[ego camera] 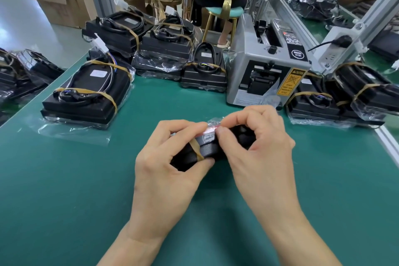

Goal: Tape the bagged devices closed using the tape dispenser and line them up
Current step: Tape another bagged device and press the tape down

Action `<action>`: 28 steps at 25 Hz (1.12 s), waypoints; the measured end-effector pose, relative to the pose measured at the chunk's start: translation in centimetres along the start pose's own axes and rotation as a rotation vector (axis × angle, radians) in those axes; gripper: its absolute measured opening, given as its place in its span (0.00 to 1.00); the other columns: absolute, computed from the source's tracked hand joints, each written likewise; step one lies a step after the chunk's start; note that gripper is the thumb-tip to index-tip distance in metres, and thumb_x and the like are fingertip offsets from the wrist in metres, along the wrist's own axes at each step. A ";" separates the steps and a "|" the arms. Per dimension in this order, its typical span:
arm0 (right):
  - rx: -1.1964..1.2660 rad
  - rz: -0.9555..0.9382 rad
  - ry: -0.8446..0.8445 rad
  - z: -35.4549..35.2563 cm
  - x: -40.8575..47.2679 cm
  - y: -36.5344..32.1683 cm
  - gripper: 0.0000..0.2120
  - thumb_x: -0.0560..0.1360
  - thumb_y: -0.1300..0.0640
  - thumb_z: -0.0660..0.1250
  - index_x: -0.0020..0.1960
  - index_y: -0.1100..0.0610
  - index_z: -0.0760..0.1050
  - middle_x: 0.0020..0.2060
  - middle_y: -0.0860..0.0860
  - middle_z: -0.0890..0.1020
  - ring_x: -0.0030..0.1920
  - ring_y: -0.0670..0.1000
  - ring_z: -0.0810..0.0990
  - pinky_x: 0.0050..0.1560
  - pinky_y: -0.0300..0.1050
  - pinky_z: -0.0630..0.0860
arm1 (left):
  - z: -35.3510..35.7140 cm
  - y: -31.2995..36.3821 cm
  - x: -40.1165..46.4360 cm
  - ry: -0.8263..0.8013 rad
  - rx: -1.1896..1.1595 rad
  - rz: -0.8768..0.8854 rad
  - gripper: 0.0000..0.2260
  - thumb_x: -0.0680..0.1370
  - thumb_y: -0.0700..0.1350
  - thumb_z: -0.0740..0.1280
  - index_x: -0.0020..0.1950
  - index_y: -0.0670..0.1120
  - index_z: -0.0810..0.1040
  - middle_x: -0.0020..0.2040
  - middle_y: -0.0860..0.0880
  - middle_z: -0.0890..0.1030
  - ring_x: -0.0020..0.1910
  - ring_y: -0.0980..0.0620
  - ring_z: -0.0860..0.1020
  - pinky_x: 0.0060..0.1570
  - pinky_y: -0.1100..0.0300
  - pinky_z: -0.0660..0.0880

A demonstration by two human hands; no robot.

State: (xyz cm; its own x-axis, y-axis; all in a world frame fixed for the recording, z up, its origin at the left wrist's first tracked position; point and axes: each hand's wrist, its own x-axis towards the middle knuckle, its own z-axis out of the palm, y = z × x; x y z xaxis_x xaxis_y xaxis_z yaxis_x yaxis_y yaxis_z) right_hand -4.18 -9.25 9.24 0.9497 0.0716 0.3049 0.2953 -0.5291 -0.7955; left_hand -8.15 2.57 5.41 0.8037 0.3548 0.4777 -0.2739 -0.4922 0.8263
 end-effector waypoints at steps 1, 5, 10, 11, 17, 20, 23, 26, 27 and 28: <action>0.017 -0.005 -0.003 0.0 0.1 0.1 0.10 0.72 0.59 0.71 0.38 0.46 0.76 0.43 0.41 0.74 0.53 0.43 0.72 0.62 0.44 0.62 | 0.0 0.0 0.0 0.000 -0.003 -0.006 0.22 0.62 0.38 0.75 0.55 0.47 0.82 0.50 0.51 0.78 0.53 0.56 0.77 0.54 0.71 0.70; 0.020 -0.036 -0.033 -0.1 -0.1 -0.1 0.08 0.71 0.55 0.73 0.39 0.44 0.76 0.44 0.40 0.75 0.54 0.42 0.71 0.61 0.39 0.58 | 0.0 0.1 0.0 -0.001 -0.011 -0.005 0.22 0.62 0.38 0.75 0.55 0.47 0.82 0.50 0.51 0.78 0.52 0.57 0.77 0.53 0.71 0.70; -0.062 -0.065 -0.030 0.1 -0.1 0.3 0.06 0.71 0.54 0.73 0.41 0.44 0.76 0.45 0.39 0.75 0.54 0.40 0.70 0.57 0.35 0.55 | -0.1 0.1 0.0 -0.001 -0.007 0.013 0.22 0.62 0.37 0.76 0.55 0.48 0.81 0.50 0.51 0.78 0.52 0.58 0.77 0.53 0.72 0.69; -0.061 -0.067 -0.015 0.1 0.0 0.3 0.08 0.72 0.56 0.71 0.41 0.44 0.76 0.44 0.39 0.75 0.54 0.40 0.70 0.57 0.34 0.54 | -0.1 0.1 0.0 -0.005 -0.004 0.012 0.23 0.62 0.36 0.77 0.55 0.47 0.81 0.50 0.51 0.78 0.52 0.59 0.77 0.53 0.73 0.69; -0.012 -0.161 0.150 -2.1 0.9 1.7 0.14 0.73 0.62 0.64 0.42 0.41 0.74 0.46 0.37 0.77 0.52 0.41 0.74 0.63 0.53 0.65 | -1.3 -0.6 0.1 -0.022 -0.015 0.024 0.24 0.61 0.35 0.78 0.54 0.50 0.81 0.50 0.53 0.79 0.49 0.58 0.77 0.54 0.73 0.68; 0.099 -0.043 0.113 -3.8 1.8 3.3 0.12 0.72 0.54 0.65 0.51 0.39 0.74 0.52 0.34 0.76 0.58 0.36 0.72 0.66 0.52 0.66 | -2.9 -1.7 0.4 -0.034 -0.047 0.035 0.21 0.61 0.38 0.75 0.53 0.51 0.81 0.48 0.53 0.79 0.47 0.56 0.77 0.53 0.67 0.69; 0.324 0.114 -0.076 -4.0 2.2 4.2 0.20 0.71 0.49 0.69 0.62 0.40 0.72 0.58 0.36 0.77 0.62 0.33 0.71 0.63 0.33 0.64 | -4.0 -2.6 0.8 -0.073 -0.082 0.027 0.20 0.62 0.46 0.76 0.53 0.57 0.82 0.50 0.52 0.79 0.51 0.51 0.77 0.55 0.60 0.71; 0.538 0.273 -0.196 -3.1 2.3 4.9 0.27 0.66 0.46 0.69 0.63 0.37 0.67 0.60 0.35 0.77 0.63 0.32 0.71 0.60 0.34 0.67 | -4.4 -2.8 0.8 -0.114 -0.111 0.033 0.20 0.63 0.51 0.73 0.54 0.62 0.81 0.53 0.54 0.79 0.54 0.50 0.77 0.57 0.58 0.72; 0.581 0.323 -0.205 -3.0 2.4 5.1 0.28 0.65 0.45 0.70 0.63 0.36 0.66 0.60 0.34 0.77 0.62 0.32 0.72 0.57 0.32 0.66 | -4.3 -2.7 0.8 -0.124 -0.121 0.030 0.20 0.63 0.51 0.73 0.54 0.63 0.80 0.53 0.54 0.79 0.54 0.51 0.77 0.57 0.58 0.72; 0.604 0.360 -0.216 -3.0 2.5 5.3 0.28 0.65 0.45 0.70 0.63 0.36 0.67 0.58 0.35 0.78 0.60 0.32 0.74 0.53 0.29 0.66 | -4.3 -2.6 0.9 -0.133 -0.122 0.027 0.20 0.63 0.51 0.73 0.53 0.63 0.81 0.53 0.54 0.79 0.55 0.51 0.77 0.58 0.59 0.71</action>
State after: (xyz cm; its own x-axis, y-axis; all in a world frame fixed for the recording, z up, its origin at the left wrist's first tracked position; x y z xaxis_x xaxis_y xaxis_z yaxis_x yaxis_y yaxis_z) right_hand -0.54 -14.35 7.37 0.9796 0.1795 -0.0898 -0.0918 0.0024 -0.9958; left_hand -8.99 7.56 4.91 0.8560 0.2301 0.4630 -0.3519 -0.3968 0.8478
